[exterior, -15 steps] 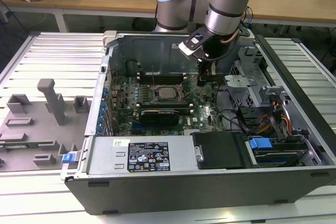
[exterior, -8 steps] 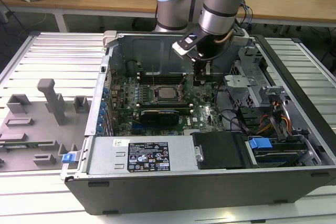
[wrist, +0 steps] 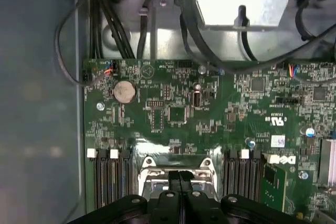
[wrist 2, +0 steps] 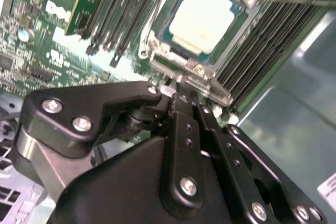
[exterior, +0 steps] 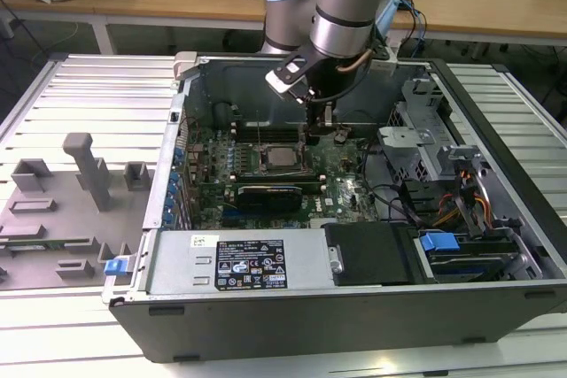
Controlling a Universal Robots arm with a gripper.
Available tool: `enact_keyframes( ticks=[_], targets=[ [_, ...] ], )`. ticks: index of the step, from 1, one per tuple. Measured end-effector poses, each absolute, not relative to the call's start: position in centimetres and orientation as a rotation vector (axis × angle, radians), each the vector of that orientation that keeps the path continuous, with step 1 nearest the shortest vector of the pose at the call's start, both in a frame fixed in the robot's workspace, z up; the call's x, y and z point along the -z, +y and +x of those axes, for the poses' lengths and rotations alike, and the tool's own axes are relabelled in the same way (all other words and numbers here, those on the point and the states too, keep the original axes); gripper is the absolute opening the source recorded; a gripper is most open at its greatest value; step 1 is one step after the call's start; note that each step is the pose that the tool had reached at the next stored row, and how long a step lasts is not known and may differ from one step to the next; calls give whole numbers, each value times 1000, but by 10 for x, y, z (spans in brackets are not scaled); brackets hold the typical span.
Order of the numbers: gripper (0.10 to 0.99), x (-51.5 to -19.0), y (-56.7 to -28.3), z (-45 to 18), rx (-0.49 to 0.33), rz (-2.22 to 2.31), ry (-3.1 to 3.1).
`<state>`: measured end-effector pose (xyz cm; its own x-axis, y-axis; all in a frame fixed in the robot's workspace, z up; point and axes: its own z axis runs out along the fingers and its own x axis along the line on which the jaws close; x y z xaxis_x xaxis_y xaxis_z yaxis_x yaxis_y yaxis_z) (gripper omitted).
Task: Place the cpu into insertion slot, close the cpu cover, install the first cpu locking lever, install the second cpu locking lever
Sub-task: 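Close the cpu cover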
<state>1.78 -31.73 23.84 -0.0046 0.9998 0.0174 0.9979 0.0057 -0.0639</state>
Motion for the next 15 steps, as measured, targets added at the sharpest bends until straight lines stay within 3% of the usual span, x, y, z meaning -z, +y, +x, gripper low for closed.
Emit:
enact_keyframes(
  ticks=[15],
  targets=[
    [106, -234, -318, -12, -27, -2186, -2197]
  ],
)
